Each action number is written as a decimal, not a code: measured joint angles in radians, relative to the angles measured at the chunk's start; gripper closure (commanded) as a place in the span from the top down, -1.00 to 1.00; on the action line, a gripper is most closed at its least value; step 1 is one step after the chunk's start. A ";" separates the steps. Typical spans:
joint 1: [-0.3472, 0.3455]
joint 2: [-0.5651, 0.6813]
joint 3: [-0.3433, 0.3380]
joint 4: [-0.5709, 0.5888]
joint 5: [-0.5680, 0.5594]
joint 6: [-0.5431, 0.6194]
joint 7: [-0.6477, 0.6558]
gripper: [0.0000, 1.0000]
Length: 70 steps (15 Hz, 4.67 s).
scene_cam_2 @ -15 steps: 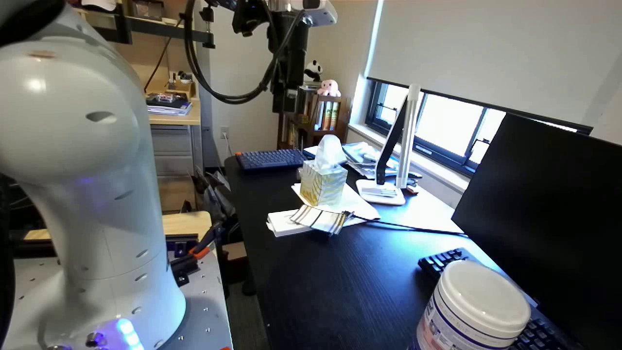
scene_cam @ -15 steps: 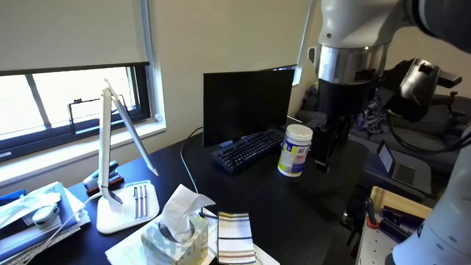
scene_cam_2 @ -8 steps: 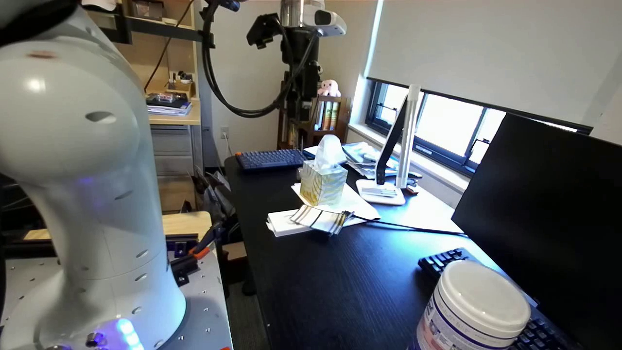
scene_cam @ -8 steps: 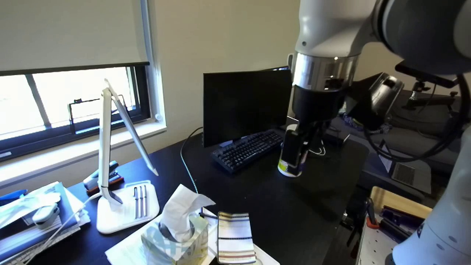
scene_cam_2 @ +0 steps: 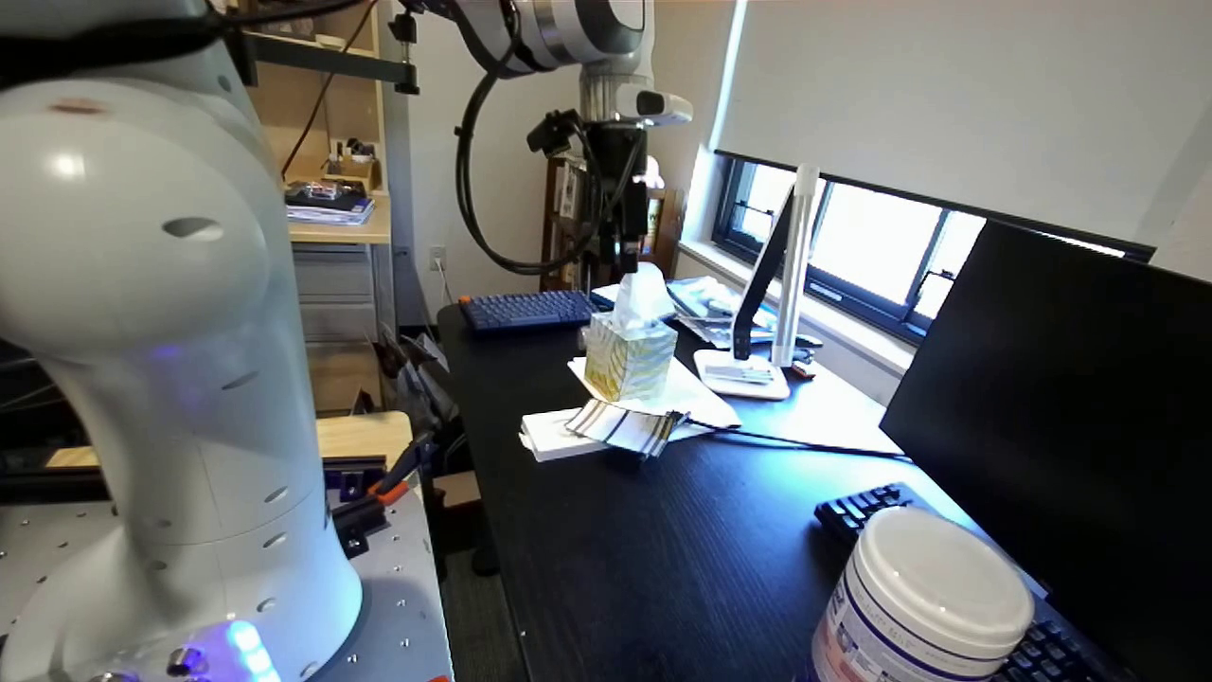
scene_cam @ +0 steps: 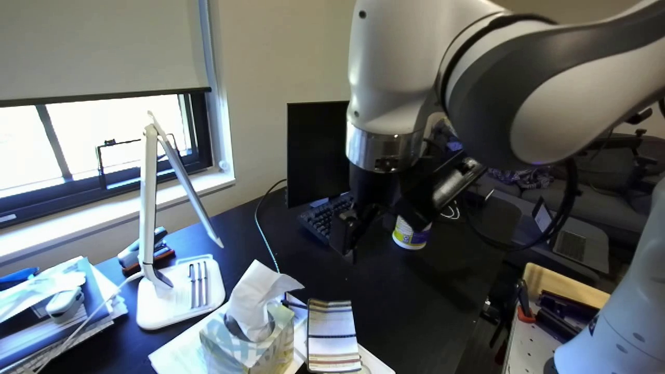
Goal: Move the tissue box to the right
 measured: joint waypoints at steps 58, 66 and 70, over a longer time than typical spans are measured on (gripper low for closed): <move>0.263 0.680 -0.288 0.427 -0.026 0.219 -0.130 1.00; 0.294 0.728 -0.336 0.457 -0.026 0.278 -0.130 -0.10; 0.295 0.729 -0.345 0.457 -0.026 0.278 -0.130 -0.59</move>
